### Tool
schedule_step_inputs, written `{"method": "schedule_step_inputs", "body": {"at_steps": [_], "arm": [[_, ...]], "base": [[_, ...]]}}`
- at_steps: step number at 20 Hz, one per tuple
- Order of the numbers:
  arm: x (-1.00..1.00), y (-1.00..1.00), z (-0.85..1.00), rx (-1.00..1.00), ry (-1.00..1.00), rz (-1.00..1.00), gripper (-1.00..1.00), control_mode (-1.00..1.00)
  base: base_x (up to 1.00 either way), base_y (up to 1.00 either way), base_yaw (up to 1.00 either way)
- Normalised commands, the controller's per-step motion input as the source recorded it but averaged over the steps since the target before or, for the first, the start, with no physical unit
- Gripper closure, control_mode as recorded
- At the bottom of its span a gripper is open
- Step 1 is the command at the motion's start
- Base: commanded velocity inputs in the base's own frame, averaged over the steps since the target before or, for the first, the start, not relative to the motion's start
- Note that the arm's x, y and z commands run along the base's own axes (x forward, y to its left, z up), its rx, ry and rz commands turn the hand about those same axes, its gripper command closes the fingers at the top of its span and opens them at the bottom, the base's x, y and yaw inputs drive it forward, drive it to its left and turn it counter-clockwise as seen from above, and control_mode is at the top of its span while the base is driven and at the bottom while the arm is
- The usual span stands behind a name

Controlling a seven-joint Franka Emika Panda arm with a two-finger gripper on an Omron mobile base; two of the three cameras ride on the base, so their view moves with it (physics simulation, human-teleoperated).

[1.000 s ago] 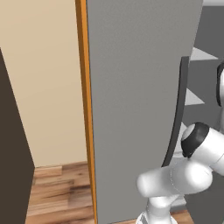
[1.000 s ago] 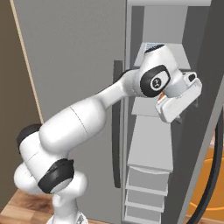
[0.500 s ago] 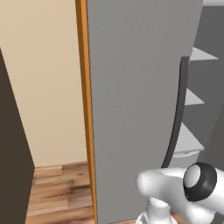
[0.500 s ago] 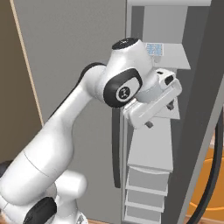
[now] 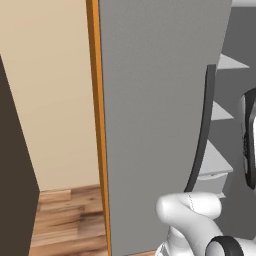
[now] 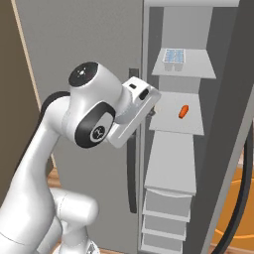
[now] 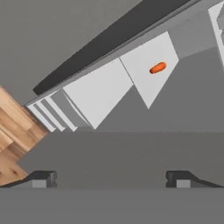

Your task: Open the freezer door, pick up the ice cube tray from the freezer, and place it on the dining counter.

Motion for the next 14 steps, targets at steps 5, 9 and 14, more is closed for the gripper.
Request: {"method": "schedule_step_inputs", "body": {"at_steps": [5,9,14], "arm": [[0.04,0.05,0.29,0.00,-0.01,0.05,-1.00,-1.00],[0.04,0.00,0.06,0.00,0.00,0.00,-1.00,-1.00],[0.00,0.00,0.02,0.00,0.00,0.00,-1.00,1.00]], "base": [[0.00,0.00,0.00],[0.00,0.00,0.00],[0.00,0.00,0.00]]}}
